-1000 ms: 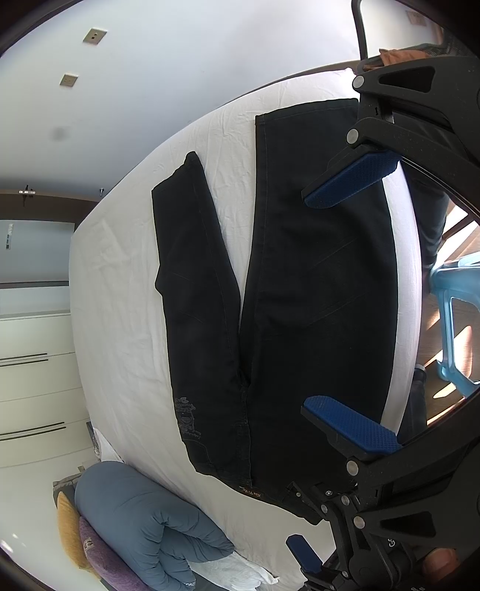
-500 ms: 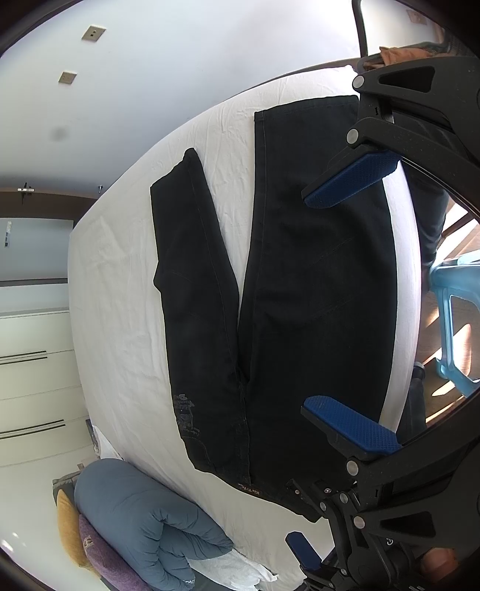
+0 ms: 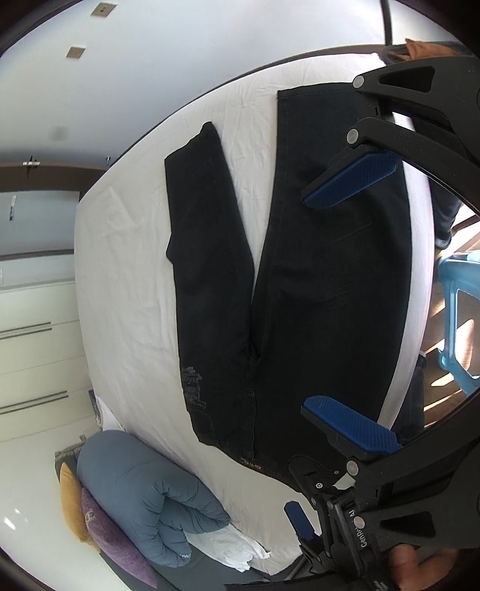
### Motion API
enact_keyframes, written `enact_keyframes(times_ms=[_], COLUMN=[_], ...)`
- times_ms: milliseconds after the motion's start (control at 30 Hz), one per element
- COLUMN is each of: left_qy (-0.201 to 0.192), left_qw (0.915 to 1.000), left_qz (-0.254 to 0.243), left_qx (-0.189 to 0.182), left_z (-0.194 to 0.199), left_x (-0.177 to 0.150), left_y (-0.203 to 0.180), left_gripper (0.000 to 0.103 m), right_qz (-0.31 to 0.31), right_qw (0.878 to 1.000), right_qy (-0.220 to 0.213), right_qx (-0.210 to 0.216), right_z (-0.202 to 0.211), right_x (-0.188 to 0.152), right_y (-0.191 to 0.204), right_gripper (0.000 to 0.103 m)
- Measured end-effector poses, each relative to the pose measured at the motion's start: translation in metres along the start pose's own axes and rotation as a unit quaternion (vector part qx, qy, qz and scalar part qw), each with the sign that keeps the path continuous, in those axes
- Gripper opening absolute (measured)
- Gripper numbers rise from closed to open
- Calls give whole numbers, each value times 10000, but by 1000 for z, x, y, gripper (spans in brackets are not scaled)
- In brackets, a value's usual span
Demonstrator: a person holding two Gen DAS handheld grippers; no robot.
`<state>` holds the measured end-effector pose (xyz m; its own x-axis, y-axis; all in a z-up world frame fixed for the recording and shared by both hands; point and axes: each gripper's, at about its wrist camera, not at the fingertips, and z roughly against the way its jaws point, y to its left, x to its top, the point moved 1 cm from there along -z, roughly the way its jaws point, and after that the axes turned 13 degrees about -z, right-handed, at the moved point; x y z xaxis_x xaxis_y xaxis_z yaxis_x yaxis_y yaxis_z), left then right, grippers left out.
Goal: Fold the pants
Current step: 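Lower the left tool onto the jeans waistband and close it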
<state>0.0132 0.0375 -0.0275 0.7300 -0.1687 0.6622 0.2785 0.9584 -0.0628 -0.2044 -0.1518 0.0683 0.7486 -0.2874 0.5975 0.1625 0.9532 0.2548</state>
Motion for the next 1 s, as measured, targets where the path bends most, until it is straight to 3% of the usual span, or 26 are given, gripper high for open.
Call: enact_keyframes(times_ms=[100,233,400,567,700,767,833,900,1000], left_qy=[-176,100,259,471,910,1165,1491,1753,2051], left_qw=[9992,9991,9946,9892,9748,9637,9500,9371,9253], left_qz=[-2,-402,-924,-1372,-2035,-2387,-2705,-2962,-3119], left_qx=[-346,-88,399,210,-47,-283,-470,-580,-670], left_z=[-6,-28,-76,-146,-216,-249,-280,-307,-338], left_x=[13,40,95,153,182,188,188,186,187], left_y=[18,39,84,127,143,145,145,145,153], left_gripper=[103,103,103,103,103,101,90,71,71], right_qz=[124,419,876,1306,1777,1920,2115,2246,2291], right_qw=[9992,9952,9889,9824,9747,9708,9658,9613,9577], right_qy=[-5,-11,10,209,372,578,770,930,1126], right_qx=[392,889,1202,1322,1304,1313,1287,1300,1325], right_z=[-9,-29,-73,-143,-212,-248,-281,-311,-352], right_x=[27,72,125,187,232,248,257,267,280], right_y=[-1,5,11,22,40,47,57,63,72], right_gripper=[103,103,103,99,82,64,44,36,36])
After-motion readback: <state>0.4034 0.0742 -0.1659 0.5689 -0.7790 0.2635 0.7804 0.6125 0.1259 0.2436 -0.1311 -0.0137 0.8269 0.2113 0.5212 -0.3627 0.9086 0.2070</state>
